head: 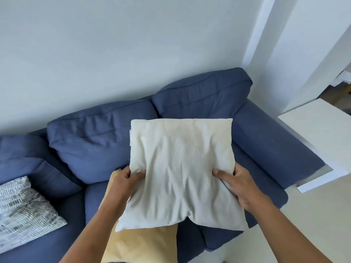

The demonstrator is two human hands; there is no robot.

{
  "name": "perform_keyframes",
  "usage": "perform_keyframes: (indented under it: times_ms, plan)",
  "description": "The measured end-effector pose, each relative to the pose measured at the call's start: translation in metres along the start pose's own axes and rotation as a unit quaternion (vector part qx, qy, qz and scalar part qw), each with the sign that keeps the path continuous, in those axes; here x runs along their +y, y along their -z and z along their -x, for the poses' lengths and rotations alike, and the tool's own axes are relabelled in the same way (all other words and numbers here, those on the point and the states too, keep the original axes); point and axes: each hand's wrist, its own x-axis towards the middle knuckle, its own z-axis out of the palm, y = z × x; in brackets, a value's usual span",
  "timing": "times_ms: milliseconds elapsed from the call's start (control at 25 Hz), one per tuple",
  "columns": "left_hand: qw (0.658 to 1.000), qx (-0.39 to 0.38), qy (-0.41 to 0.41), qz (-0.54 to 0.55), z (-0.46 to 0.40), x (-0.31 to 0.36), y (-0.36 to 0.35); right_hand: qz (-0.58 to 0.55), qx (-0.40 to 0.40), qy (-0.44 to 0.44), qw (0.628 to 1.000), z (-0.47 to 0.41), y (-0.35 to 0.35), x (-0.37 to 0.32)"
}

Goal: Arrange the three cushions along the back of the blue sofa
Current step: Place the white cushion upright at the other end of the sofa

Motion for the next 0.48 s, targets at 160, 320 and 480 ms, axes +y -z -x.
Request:
perform_keyframes:
  times_ms: [160, 320, 480]
  plan:
    - [0.999, -0.013, 0.019, 0.030, 0.002, 0.010, -0.082, 0.018, -0.030, -0.015, 0.999, -0.023, 0.085, -0.022]
    - [0.996, -0.036, 0.060, 0.054, -0.007, 0.018, -0.122, 0.017, -0.096, -0.049, 0.994, -0.055, 0.141, -0.054]
    - [0.990, -0.094, 0.065, 0.085, -0.037, 0.039, -0.134, 0.017, -0.152, -0.057, 0.987, -0.094, 0.181, -0.084]
